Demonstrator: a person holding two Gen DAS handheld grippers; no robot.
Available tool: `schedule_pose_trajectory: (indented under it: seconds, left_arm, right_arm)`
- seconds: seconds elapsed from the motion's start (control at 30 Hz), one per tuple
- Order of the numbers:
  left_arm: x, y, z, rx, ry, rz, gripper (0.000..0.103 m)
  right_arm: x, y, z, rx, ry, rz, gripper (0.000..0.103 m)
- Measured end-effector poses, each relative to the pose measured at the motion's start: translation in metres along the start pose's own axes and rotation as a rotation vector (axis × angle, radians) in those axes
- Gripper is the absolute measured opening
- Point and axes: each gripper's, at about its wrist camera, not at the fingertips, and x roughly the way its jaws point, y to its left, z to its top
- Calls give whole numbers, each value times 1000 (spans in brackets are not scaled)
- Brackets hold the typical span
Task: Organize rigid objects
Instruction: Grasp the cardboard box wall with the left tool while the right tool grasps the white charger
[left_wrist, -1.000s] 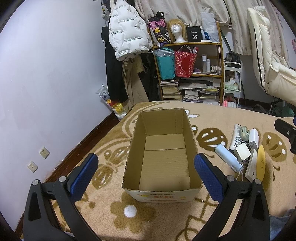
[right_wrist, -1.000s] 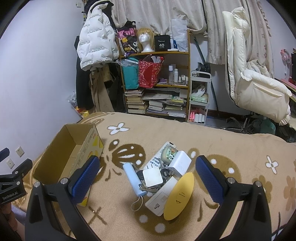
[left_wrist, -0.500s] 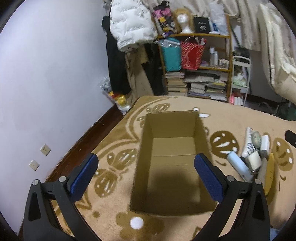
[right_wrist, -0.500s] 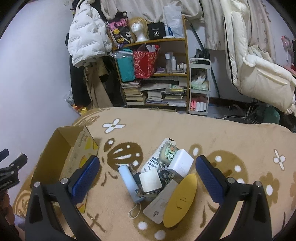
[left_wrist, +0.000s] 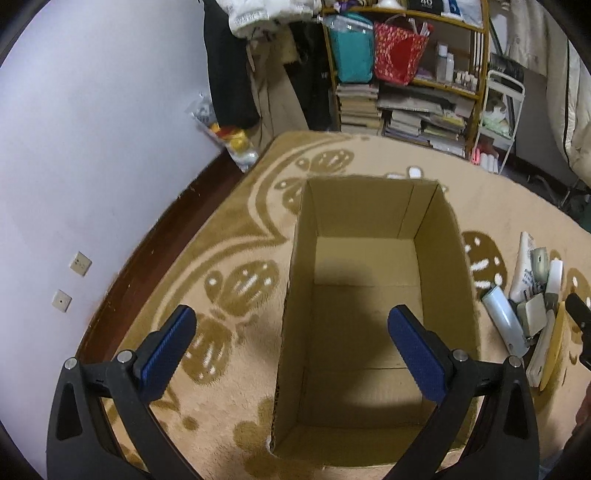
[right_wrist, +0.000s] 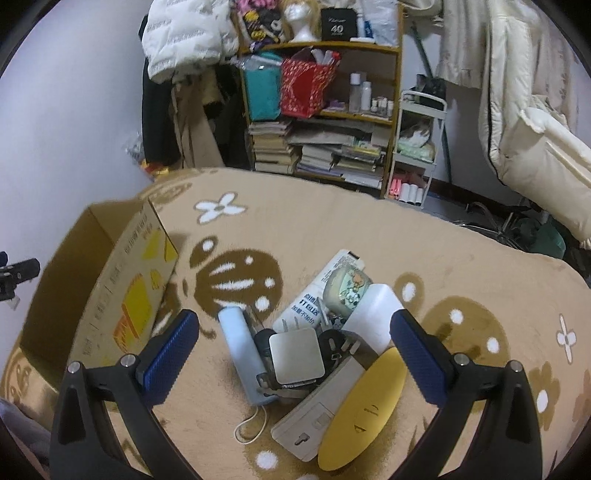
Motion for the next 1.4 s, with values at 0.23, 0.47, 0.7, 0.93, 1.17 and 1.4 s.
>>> schedule_pose_trajectory:
  seconds: [0.23, 0.47, 0.7, 0.93, 1.17, 1.4]
  left_arm:
    - [29, -5, -5, -13, 92, 23, 103]
    - [59, -3, -11, -18, 218, 72, 99]
    - [71, -5, -17, -20, 274, 38, 78]
    - [74, -9, -25, -2, 322, 41, 36]
    - [76, -11, -29, 8, 359, 14, 20]
    - [77, -9, -33, -6, 365, 25, 16]
  right_arm:
    - [42, 10, -1, -28, 87, 4, 103]
    - [73, 6, -9, -5, 172, 26, 91]
    - [85, 1, -15, 17, 229, -2, 79]
    - [91, -4, -20, 45, 277, 28, 57]
    - [97, -4, -26, 35, 293, 13, 50]
    - [76, 7, -12, -7, 187, 7, 49]
